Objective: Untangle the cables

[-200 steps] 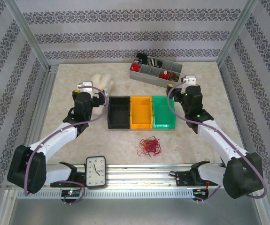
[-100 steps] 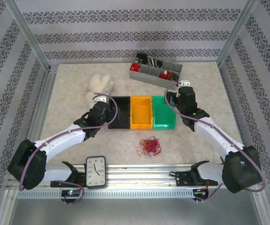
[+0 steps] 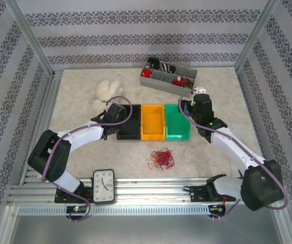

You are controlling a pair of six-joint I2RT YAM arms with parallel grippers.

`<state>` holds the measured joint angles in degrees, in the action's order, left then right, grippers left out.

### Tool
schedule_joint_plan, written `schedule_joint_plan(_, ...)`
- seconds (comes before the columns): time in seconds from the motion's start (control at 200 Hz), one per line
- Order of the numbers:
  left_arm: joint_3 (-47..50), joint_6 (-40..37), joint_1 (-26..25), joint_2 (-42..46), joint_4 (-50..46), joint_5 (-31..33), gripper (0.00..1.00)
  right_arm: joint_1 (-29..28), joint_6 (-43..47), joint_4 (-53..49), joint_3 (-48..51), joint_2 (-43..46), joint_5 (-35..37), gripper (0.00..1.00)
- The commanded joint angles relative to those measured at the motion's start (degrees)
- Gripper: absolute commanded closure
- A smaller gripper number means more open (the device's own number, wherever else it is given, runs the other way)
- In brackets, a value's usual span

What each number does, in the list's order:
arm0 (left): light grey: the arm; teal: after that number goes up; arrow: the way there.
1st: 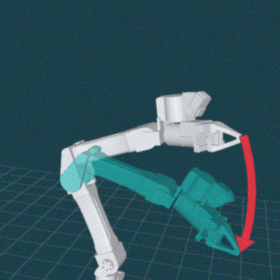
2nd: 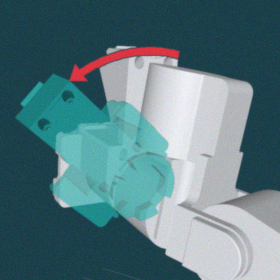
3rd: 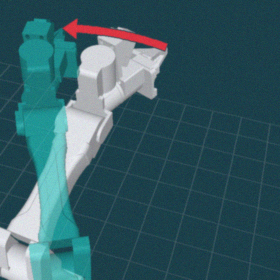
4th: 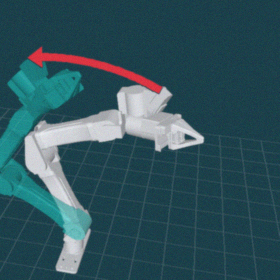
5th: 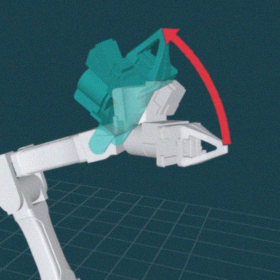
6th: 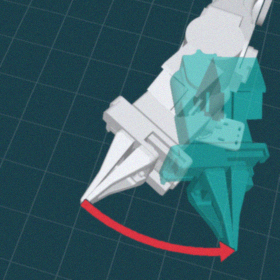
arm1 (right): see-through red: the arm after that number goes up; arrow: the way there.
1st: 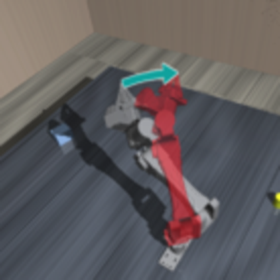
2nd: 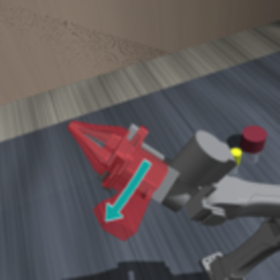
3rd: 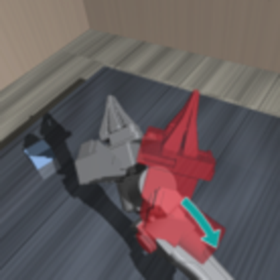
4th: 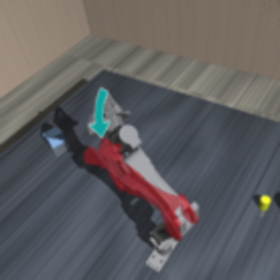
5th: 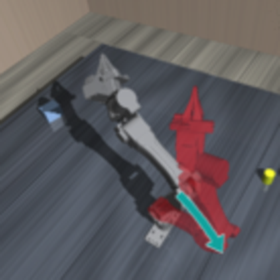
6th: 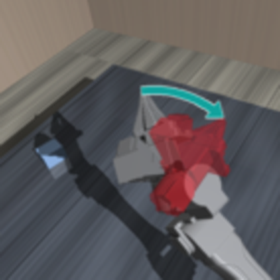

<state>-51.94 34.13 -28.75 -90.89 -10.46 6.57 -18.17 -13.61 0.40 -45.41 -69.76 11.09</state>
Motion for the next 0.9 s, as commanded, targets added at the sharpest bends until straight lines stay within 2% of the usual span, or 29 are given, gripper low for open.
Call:
schedule_joint_plan(0.0, -3.63, 0.31, 0.65, -3.24, -4.79, -0.02, 0.73, -0.79, -0.15, -0.72, -0.78, 1.47, -0.79, 0.26)
schedule_joint_plan(0.215, -9.43, -0.16, 1.5, -8.68, -7.22, 0.88, 1.0, -1.34, -0.47, -2.02, -0.56, 0.51, -3.01, 0.25)
schedule_joint_plan(0.41, -14.58, -3.36, 3.68, -12.58, -6.61, 0.73, 1.0, -2.06, -3.42, -2.8, 0.38, -1.58, -6.81, 0.24)
schedule_joint_plan(0.66, -23.47, -5.36, 6.42, -18.78, -7.47, 0.75, 1.0, -7.34, -3.29, -4.47, 2.1, -2.1, -11.65, 0.24)
schedule_joint_plan(0.675, -23.97, -5.63, 6.43, -19.01, -7.49, 0.58, 0.97, -7.67, -3.17, -4.65, 2.26, -1.97, -12.05, 0.24)
schedule_joint_plan(0.695, -24.54, -6.08, 6.43, -19.39, -7.55, 0.2, 0.89, -8.53, -2.79, -5.65, 2.48, -1.53, -13.08, 0.24)
schedule_joint_plan(0.755, -25.97, -6.82, 6.43, -19.51, -7.48, -1.31, 0.52, -10.99, -1.49, -9.17, 2.99, -0.14, -15.4, 0.24)
schedule_joint_plan(0.805, -26.13, -7.03, 6.43, -18.54, -6.75, -2.7, 0.31, -12.8, -1.25, -12.43, 3.3, 1.0, -16.82, 0.24)
schedule_joint_plan(0.839, -25.68, -6.83, 6.34, -17.43, -5.93, -3.77, 0.22, -14.6, -1.37, -16.61, 3.31, 1.85, -17.68, 0.24)
schedule_joint_plan(0.894, -24.04, -6.41, 6.19, -14.75, -3.75, -5.08, 0.18, -17.34, -1.47, -21.78, 3.23, 2.66, -18.12, 0.23)
